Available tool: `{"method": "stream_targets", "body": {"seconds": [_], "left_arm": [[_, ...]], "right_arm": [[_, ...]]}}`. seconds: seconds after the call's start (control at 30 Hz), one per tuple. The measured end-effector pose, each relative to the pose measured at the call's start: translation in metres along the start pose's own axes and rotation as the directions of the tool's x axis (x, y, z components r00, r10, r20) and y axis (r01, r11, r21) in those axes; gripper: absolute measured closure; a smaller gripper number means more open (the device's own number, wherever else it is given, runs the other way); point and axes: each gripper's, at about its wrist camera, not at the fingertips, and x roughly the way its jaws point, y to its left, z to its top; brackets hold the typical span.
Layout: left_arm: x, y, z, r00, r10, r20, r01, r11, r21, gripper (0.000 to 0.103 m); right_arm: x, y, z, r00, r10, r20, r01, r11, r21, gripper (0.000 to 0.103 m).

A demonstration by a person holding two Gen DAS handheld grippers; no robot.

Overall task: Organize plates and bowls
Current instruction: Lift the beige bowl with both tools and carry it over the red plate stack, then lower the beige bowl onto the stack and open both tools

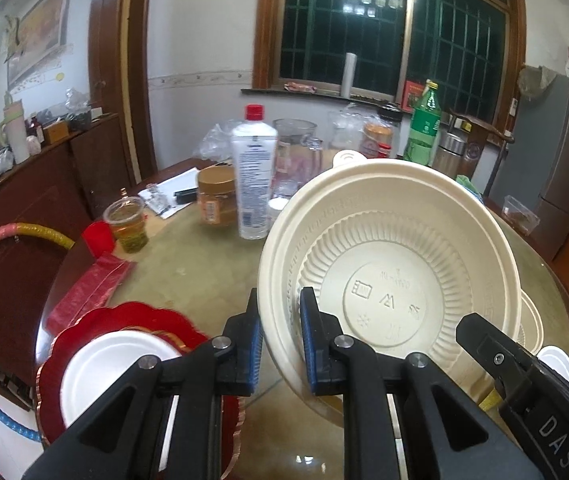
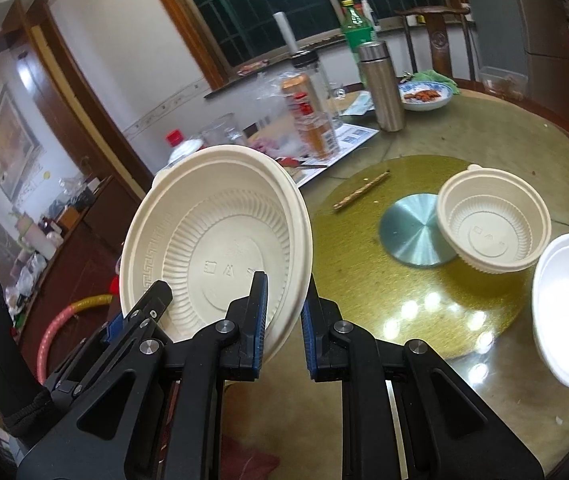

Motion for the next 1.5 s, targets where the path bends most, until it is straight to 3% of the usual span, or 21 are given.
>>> {"method": "stream_targets", "body": {"seconds": [0.57,0.9,1.5], "left_arm": [[-0.023,0.086,-0.012,0.995,0.097,0.009,-0.096,0.992,-0.082,0.086],[-0.033,0.118,-0.020,0.988,0.151,-0.006,-0.151,0.983,-0.102,0.086],[-0.013,0.148,-0.052,0.973,0.137,-0.183,-0.157,0.983,-0.097,0.084]], "right_arm": [[0.010,0.084,-0.035,0.996,0.065,-0.062,-0.073,0.987,-0.140,0.087],[0.018,0.119,-0.053,0.989,0.095,-0.117,-0.117,0.974,-0.193,0.087],[0.047,0.135,-0.088,0.960,0.044,-0.278,-0.118,0.960,-0.255,0.087]]}}
